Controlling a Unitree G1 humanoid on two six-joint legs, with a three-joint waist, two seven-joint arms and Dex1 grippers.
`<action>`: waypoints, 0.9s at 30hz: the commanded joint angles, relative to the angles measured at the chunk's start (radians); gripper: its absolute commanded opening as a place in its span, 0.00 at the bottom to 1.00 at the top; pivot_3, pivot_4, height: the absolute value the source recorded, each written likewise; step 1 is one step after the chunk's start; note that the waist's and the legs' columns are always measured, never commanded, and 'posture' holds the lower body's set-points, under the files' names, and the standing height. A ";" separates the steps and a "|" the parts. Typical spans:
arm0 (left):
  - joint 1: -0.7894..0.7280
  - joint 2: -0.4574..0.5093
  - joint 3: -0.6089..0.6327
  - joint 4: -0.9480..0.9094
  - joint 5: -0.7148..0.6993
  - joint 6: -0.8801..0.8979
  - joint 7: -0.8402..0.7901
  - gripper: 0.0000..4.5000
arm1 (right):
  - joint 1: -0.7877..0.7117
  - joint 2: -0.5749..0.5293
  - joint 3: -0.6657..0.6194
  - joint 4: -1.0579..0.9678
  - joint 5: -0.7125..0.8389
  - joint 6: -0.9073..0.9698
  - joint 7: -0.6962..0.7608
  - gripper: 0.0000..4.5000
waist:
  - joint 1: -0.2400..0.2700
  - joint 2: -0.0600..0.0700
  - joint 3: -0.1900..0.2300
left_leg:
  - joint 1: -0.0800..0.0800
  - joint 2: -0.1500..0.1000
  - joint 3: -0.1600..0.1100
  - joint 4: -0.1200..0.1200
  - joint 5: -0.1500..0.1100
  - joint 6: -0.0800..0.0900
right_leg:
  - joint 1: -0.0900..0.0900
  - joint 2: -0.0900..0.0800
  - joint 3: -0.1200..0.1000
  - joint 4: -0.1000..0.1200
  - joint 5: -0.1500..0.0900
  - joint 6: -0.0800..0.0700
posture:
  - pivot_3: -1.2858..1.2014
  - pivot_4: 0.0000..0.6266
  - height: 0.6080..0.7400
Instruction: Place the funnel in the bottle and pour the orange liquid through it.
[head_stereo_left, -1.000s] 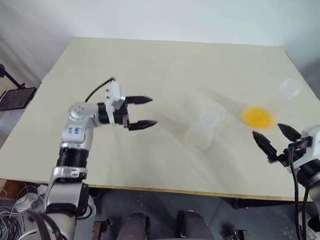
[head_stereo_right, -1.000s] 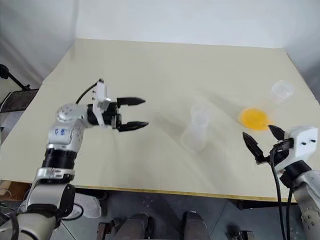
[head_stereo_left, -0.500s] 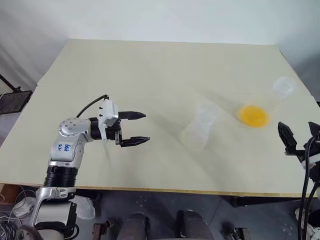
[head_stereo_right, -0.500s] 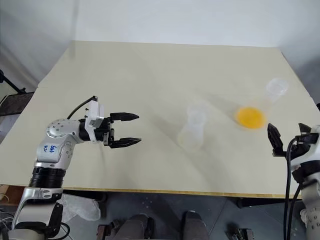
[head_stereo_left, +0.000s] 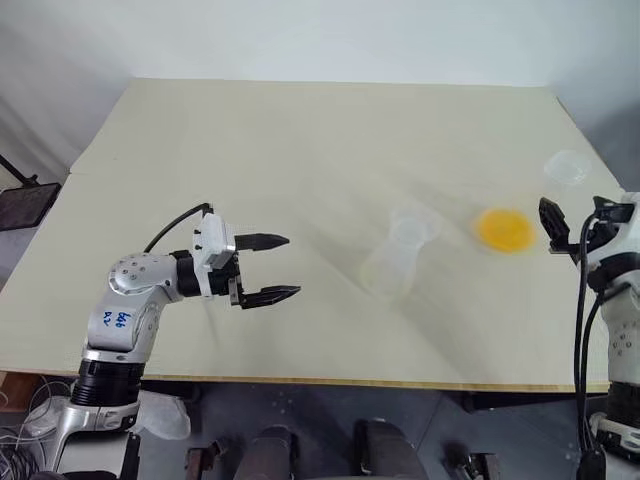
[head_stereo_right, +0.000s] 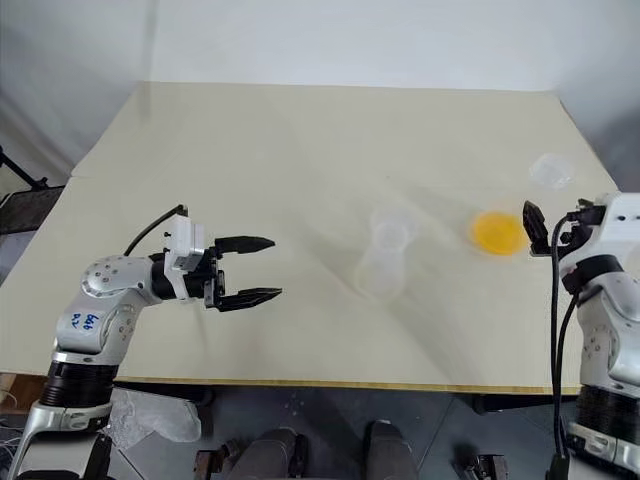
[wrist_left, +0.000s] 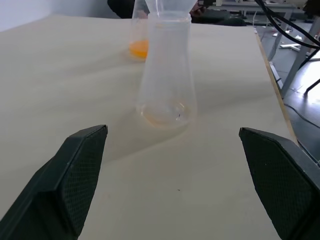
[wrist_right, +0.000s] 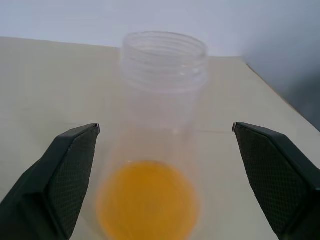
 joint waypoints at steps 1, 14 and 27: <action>0.012 0.013 0.022 -0.048 -0.026 0.003 0.024 0.99 | -0.049 -0.010 -0.001 0.043 -0.017 -0.048 0.010 1.00 | 0.000 0.000 0.000 | 0.000 0.000 0.000 0.000 0.000 0.000 | 0.000 0.000 0.000 0.000 0.000 0.000 | 0.52 0.24 1.00; 0.025 0.019 0.013 -0.080 -0.043 0.018 0.050 0.99 | -0.235 0.008 0.066 0.315 -0.090 -0.211 0.028 1.00 | -0.002 0.000 0.000 | 0.000 0.000 0.000 0.000 0.000 0.000 | 0.000 0.000 0.000 -0.001 0.000 0.000 | 0.52 0.24 1.00; 0.011 0.028 0.009 -0.070 -0.042 0.021 0.063 1.00 | -0.288 0.027 0.072 0.390 -0.097 -0.264 0.023 0.64 | -0.003 0.001 0.000 | 0.000 0.001 0.000 0.000 0.000 0.000 | 0.000 -0.001 0.000 -0.001 0.000 0.000 | 0.52 0.24 1.00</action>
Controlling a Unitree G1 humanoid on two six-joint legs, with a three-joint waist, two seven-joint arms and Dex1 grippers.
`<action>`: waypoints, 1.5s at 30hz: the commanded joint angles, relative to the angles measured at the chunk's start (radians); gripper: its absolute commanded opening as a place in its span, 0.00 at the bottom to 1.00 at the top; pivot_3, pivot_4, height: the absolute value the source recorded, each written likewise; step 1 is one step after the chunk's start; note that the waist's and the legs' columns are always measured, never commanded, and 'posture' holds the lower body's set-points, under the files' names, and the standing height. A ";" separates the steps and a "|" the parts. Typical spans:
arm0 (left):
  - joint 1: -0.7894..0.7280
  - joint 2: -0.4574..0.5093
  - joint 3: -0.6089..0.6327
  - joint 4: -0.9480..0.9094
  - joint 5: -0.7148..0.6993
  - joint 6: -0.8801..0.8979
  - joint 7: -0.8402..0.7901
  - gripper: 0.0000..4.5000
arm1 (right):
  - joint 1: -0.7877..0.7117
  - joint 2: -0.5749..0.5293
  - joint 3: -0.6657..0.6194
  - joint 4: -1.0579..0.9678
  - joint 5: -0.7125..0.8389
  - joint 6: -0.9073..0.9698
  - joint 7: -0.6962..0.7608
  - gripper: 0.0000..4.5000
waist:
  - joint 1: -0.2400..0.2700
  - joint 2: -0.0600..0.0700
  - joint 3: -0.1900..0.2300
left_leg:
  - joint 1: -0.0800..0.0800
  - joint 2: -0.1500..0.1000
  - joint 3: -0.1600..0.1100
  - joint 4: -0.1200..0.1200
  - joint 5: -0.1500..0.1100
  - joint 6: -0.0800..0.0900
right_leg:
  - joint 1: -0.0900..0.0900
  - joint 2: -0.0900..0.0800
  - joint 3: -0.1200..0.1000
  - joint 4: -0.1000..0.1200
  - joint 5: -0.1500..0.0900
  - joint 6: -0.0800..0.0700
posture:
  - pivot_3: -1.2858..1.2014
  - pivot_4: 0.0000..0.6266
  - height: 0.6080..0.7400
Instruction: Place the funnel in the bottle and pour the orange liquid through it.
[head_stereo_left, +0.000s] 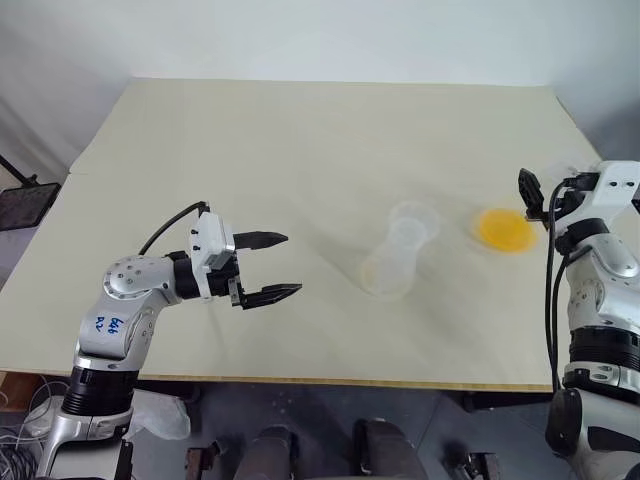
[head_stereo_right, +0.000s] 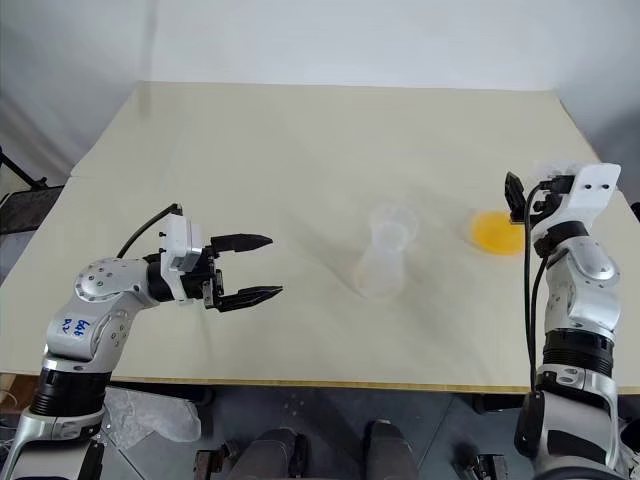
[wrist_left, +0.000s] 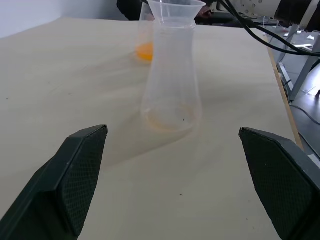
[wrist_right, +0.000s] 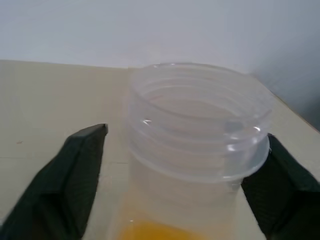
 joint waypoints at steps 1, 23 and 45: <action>-0.014 0.005 0.009 -0.011 -0.021 -0.009 0.000 1.00 | -0.010 -0.009 -0.005 -0.025 -0.002 -0.011 -0.002 0.55 | 0.000 0.000 0.000 | 0.000 0.000 0.000 0.000 0.000 0.000 | 0.000 0.000 0.000 0.000 0.000 0.000 | 0.52 0.24 1.00; -0.203 -0.073 -0.065 0.227 0.006 -0.110 -0.082 1.00 | 0.200 -0.206 0.130 -0.877 -0.095 0.364 0.014 0.54 | 0.009 0.004 0.002 | -0.002 -0.002 -0.001 -0.001 0.000 0.000 | -0.001 0.001 -0.001 -0.001 0.000 0.000 | 0.52 0.24 1.00; -0.267 -0.138 -0.099 0.325 0.027 -0.160 -0.116 1.00 | 0.268 -0.297 0.353 -1.050 -0.553 0.234 0.025 0.54 | 0.005 0.004 0.002 | -0.002 -0.002 -0.001 -0.001 0.000 0.000 | -0.001 0.003 -0.002 -0.001 0.000 0.000 | 0.52 0.24 1.00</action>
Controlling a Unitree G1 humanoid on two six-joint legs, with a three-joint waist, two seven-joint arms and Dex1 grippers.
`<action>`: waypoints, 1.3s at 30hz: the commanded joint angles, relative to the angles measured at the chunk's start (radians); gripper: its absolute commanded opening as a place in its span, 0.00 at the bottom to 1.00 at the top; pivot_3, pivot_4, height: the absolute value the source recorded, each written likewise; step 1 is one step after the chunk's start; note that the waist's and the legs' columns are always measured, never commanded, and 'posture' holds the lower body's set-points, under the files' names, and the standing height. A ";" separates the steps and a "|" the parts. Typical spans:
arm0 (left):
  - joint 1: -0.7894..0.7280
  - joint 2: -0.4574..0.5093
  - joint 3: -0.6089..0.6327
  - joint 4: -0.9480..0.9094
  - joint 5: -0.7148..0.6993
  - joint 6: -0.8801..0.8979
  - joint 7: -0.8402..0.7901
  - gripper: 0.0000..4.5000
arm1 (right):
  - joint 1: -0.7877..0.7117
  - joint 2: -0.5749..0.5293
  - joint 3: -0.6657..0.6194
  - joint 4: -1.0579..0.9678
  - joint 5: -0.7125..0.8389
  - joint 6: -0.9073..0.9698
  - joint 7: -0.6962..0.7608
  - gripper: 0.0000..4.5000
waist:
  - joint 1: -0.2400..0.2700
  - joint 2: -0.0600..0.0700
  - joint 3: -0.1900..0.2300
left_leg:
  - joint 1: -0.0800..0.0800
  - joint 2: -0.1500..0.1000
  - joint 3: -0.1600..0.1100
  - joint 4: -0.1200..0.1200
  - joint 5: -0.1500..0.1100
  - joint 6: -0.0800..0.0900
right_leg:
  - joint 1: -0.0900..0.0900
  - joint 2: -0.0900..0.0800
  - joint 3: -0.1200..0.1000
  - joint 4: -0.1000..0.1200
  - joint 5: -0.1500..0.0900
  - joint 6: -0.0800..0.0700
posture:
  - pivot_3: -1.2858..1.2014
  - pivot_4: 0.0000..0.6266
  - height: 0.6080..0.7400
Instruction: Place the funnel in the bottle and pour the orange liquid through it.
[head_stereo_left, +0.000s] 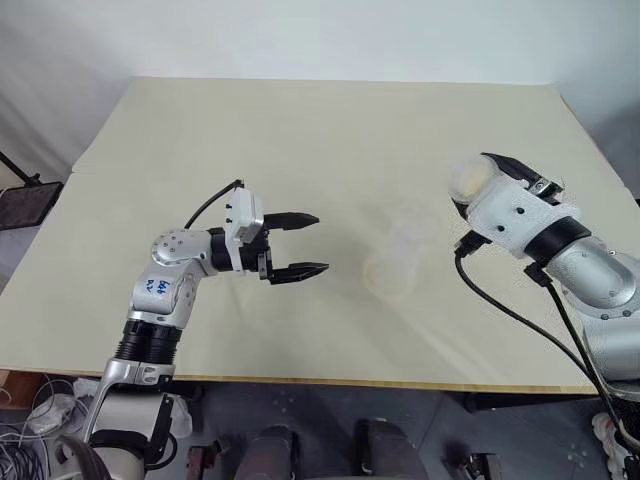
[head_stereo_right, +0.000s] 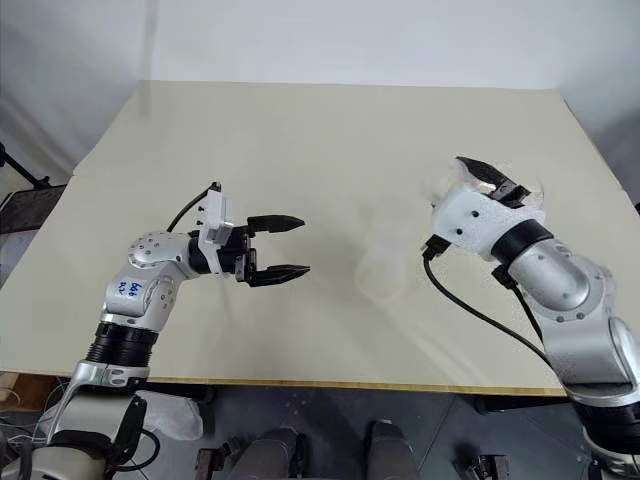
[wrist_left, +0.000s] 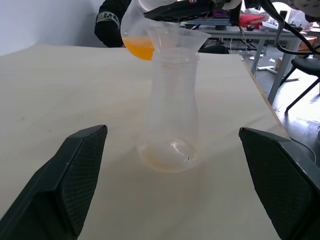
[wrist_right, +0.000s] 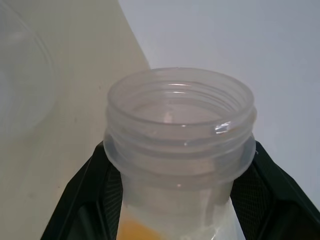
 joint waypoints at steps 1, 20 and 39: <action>-0.018 -0.001 0.004 -0.017 0.004 -0.019 -0.002 1.00 | -0.029 -0.006 -0.004 -0.030 -0.073 -0.052 -0.009 0.54 | -0.001 0.000 0.000 | 0.000 0.000 0.000 0.000 0.000 0.000 | 0.000 0.000 0.000 0.000 0.000 0.000 | 0.52 0.24 1.00; -0.012 -0.001 0.005 -0.020 0.004 -0.030 -0.001 1.00 | 0.006 -0.008 0.012 0.048 -0.291 -0.331 -0.009 0.54 | -0.001 0.000 0.000 | 0.000 0.000 0.000 0.000 0.000 0.000 | 0.000 0.000 -0.004 0.000 0.000 0.000 | 0.52 0.24 1.00; -0.008 0.004 0.010 -0.029 0.003 -0.031 0.010 1.00 | -0.043 0.005 0.009 0.161 -0.453 -0.515 -0.071 0.54 | -0.002 0.000 0.000 | 0.000 0.000 0.000 0.000 0.000 0.000 | 0.000 0.000 -0.008 0.000 0.000 0.000 | 0.52 0.24 1.00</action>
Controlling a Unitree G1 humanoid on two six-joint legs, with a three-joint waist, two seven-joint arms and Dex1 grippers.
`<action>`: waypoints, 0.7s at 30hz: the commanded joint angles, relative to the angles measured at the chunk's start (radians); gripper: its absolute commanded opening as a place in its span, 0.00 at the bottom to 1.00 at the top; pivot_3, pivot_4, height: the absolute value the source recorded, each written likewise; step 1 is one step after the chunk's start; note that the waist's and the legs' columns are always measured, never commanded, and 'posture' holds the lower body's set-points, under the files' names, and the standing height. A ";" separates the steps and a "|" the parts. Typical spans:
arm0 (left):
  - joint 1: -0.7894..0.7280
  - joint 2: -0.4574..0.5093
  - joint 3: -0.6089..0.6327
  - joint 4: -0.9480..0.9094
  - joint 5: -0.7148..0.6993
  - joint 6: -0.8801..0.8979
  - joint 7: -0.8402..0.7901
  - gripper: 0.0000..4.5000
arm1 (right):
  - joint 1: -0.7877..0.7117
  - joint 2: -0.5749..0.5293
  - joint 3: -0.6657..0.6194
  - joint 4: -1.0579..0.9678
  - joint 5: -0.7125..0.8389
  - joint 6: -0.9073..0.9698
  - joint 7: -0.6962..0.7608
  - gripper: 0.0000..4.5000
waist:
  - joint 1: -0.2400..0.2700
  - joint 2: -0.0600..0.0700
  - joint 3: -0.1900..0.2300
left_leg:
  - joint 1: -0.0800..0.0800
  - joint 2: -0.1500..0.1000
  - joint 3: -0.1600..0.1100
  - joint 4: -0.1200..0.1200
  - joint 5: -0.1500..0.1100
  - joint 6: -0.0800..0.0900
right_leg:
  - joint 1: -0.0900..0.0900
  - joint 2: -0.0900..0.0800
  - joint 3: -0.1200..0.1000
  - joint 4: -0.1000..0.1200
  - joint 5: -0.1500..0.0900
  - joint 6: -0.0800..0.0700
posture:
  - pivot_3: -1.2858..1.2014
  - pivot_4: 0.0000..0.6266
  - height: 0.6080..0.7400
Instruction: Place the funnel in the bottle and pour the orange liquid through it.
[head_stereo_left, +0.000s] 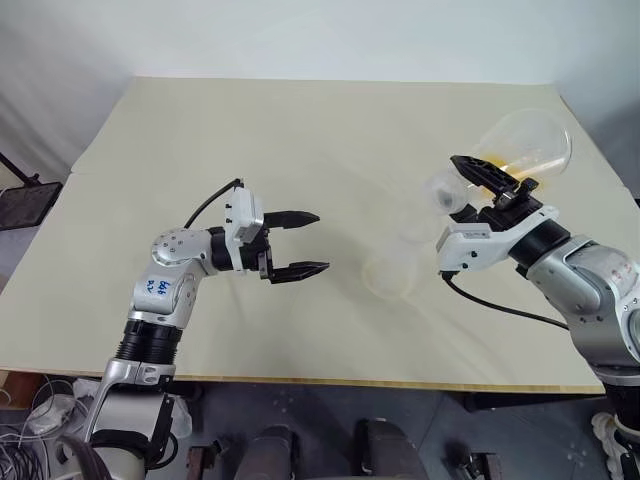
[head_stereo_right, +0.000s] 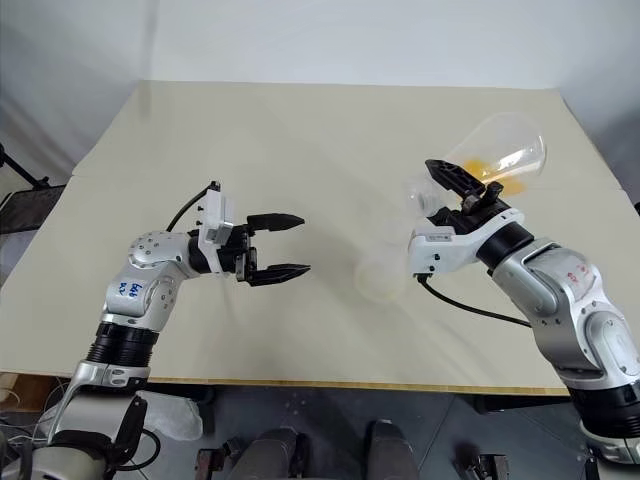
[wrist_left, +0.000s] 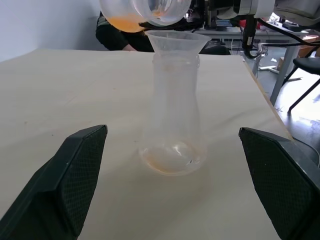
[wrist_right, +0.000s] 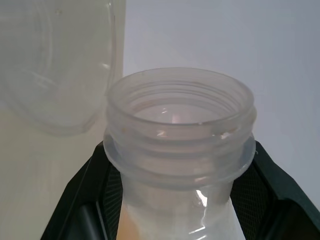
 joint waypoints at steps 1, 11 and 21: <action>-0.009 0.005 0.010 -0.029 0.003 -0.013 0.005 1.00 | -0.027 -0.001 -0.020 -0.011 -0.015 -0.035 -0.024 0.54 | 0.000 0.000 0.000 | 0.000 0.000 0.000 0.000 0.000 0.000 | 0.000 0.000 0.000 0.000 0.000 0.000 | 0.52 0.24 1.00; -0.016 0.001 0.006 -0.020 0.007 -0.016 0.008 1.00 | -0.047 -0.011 -0.028 0.035 -0.059 -0.097 -0.039 0.54 | -0.001 0.000 0.000 | 0.000 0.000 0.000 0.000 0.000 0.000 | 0.000 0.000 0.000 0.000 0.000 0.000 | 0.52 0.24 1.00; -0.019 0.017 0.014 0.015 0.021 -0.121 -0.054 1.00 | -0.054 -0.018 -0.036 0.056 -0.081 -0.138 -0.041 0.54 | -0.001 0.000 0.000 | 0.000 0.000 0.000 0.000 0.000 0.000 | 0.000 0.000 0.000 0.000 0.000 0.000 | 0.52 0.24 1.00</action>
